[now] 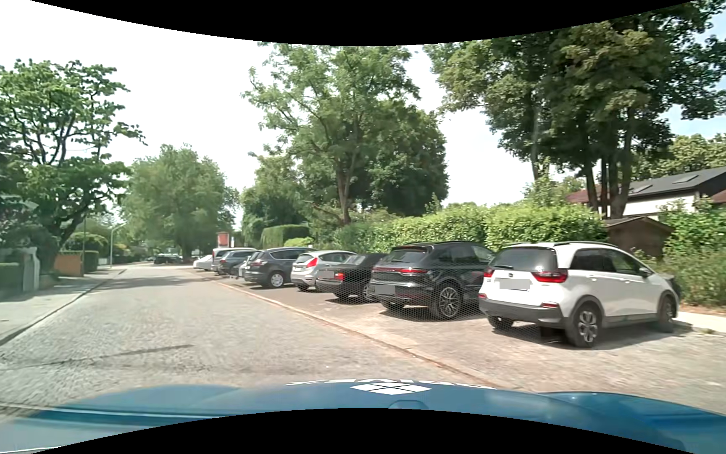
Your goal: Follow the waypoints while adhering to traffic rules and regulations
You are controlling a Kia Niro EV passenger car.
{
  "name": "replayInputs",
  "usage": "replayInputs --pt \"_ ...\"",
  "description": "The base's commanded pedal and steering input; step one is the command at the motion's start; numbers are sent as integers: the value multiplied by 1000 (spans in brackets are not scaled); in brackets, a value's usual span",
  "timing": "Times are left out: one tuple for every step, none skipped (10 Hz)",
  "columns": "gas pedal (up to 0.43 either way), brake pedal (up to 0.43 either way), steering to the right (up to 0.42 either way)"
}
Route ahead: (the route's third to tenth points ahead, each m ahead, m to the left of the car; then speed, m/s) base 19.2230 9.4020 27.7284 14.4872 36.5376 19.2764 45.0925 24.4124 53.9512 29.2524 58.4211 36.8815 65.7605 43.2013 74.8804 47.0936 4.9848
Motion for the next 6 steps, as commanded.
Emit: replayInputs --pt "177 0 -340" --pt "177 0 -331" --pt "177 0 -323" --pt "189 0 -307" --pt "189 0 -289" --pt "189 0 -272"
